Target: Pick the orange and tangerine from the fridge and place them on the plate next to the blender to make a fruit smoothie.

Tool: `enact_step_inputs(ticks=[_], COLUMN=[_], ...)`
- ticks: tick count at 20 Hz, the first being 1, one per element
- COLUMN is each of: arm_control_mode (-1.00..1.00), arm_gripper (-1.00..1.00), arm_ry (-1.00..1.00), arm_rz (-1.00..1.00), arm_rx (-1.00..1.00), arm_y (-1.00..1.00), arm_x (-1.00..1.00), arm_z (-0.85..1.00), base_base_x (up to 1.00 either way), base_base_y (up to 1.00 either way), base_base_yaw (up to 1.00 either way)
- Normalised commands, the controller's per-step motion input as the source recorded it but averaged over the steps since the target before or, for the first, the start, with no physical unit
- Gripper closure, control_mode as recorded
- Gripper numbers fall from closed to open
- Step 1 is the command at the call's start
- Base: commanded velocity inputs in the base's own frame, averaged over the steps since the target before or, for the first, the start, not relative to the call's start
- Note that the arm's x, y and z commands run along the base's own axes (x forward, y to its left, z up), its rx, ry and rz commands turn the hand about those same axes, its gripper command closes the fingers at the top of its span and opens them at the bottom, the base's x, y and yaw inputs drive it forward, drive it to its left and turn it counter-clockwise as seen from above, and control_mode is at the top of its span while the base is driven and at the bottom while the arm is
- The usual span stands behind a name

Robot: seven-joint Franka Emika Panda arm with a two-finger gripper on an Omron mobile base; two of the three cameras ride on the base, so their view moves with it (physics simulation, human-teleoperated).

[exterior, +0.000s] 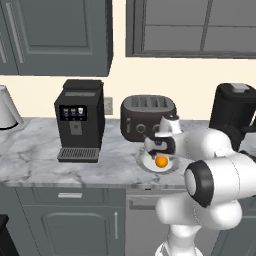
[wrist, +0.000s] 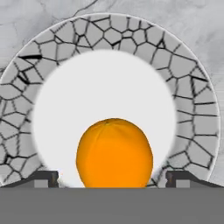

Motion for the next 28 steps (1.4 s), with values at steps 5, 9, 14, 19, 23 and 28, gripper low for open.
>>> enact_step_inputs(ticks=[5,9,14,19,23,28], arm_control_mode=[-1.00,-1.00,-1.00,-1.00,-1.00,1.00], arm_gripper=[-1.00,-1.00,-1.00,-1.00,-1.00,-1.00], arm_ry=[-0.06,-0.13,-0.08,0.00,0.00,-0.10], arm_rz=[0.00,0.00,0.00,0.00,0.00,0.02], arm_rx=[0.00,0.00,0.00,-0.01,-0.02,0.00], arm_y=[0.00,0.00,0.00,0.01,0.06,-0.01], arm_x=[-0.39,-0.83,-0.91,-0.16,-0.01,-0.31], arm_z=[0.56,0.32,0.03,0.00,-0.07,-0.02], base_base_x=[0.00,0.00,0.00,0.00,0.00,-0.16], base_base_y=[0.00,0.00,0.00,0.00,0.00,-0.04], base_base_yaw=[0.00,0.00,0.00,0.00,0.00,0.04])
